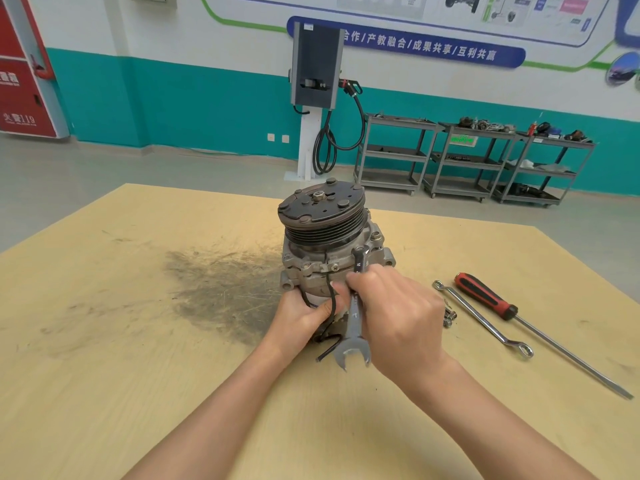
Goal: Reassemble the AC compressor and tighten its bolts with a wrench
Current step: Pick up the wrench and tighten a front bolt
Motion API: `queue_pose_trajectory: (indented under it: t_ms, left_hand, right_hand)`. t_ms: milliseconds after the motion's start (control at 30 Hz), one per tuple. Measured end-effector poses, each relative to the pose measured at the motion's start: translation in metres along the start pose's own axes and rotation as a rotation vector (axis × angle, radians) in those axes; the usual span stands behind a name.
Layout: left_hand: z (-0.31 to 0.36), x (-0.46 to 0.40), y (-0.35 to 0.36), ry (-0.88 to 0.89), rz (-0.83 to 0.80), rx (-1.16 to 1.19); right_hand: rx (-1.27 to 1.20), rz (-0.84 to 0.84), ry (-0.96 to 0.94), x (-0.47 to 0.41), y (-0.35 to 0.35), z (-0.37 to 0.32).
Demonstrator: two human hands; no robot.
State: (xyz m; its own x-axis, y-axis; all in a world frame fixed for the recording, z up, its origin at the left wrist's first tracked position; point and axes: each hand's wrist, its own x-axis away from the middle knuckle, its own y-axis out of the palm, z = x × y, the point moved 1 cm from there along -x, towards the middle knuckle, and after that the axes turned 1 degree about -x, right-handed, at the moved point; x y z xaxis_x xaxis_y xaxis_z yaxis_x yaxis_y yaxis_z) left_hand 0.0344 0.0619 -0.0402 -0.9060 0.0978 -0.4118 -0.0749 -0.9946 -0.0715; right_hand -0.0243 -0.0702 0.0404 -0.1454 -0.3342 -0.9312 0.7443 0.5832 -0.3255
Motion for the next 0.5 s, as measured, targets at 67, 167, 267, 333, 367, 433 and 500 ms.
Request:
queue_pose_trajectory:
  t_ms: [67, 167, 267, 333, 367, 433, 500]
  left_hand:
    - [0.004, 0.002, 0.003, 0.000, -0.013, 0.051]
    - [0.003, 0.003, 0.002, 0.018, 0.013, 0.084]
    - [0.002, 0.003, 0.001, -0.007, 0.008, 0.093]
    - [-0.001, 0.003, 0.002, -0.035, 0.006, 0.111]
    - [-0.003, 0.003, 0.001, -0.044, 0.010, 0.113]
    - [-0.003, 0.002, 0.001, -0.064, 0.013, 0.115]
    - [-0.004, 0.002, 0.001, -0.074, 0.011, 0.115]
  right_hand:
    - [0.006, 0.014, -0.011, 0.003, -0.003, 0.001]
    - [-0.032, 0.048, 0.006, 0.001, -0.005, -0.001]
    - [-0.455, 0.084, 0.277, -0.003, -0.008, 0.000]
    - [-0.898, 0.058, 0.570, -0.008, -0.012, 0.008]
    - [-1.070, 0.043, 0.699, -0.011, -0.014, 0.014]
    - [-1.314, 0.007, 0.879, -0.014, -0.015, 0.025]
    - [-1.422, -0.019, 0.955, -0.016, -0.014, 0.034]
